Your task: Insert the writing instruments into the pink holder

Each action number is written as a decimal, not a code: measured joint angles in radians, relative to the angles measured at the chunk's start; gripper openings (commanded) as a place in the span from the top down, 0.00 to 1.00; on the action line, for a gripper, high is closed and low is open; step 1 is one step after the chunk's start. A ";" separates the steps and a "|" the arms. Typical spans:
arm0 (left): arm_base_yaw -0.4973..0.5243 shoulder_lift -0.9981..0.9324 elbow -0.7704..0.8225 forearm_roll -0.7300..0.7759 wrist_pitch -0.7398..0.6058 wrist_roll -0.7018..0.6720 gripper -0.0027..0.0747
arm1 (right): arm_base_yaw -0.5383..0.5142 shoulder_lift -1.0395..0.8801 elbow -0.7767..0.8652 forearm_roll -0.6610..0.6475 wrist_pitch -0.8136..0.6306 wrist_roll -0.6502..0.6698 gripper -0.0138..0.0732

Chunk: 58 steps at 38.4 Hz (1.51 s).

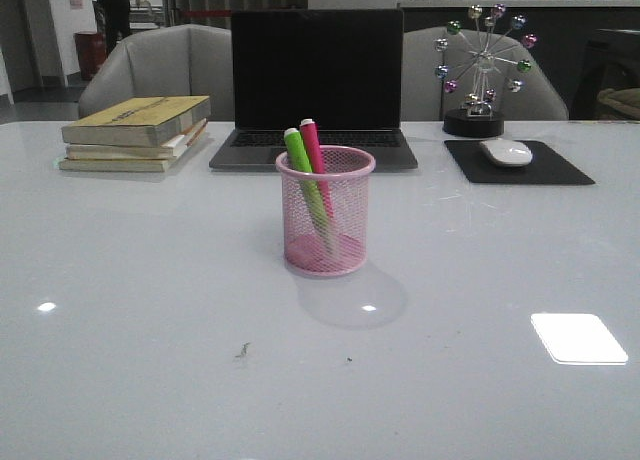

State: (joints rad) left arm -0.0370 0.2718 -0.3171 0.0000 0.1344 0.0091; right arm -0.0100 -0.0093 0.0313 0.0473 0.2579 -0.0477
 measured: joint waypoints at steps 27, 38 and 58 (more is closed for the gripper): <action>0.000 -0.278 0.287 0.000 0.000 0.000 0.84 | 0.000 0.000 0.000 0.000 0.000 0.000 0.78; 0.000 -0.278 0.318 0.000 0.000 0.000 0.84 | 0.000 0.000 0.000 0.000 0.000 0.000 0.78; 0.000 -0.278 0.320 0.000 0.002 0.000 0.84 | 0.000 0.000 0.000 0.000 0.000 0.000 0.78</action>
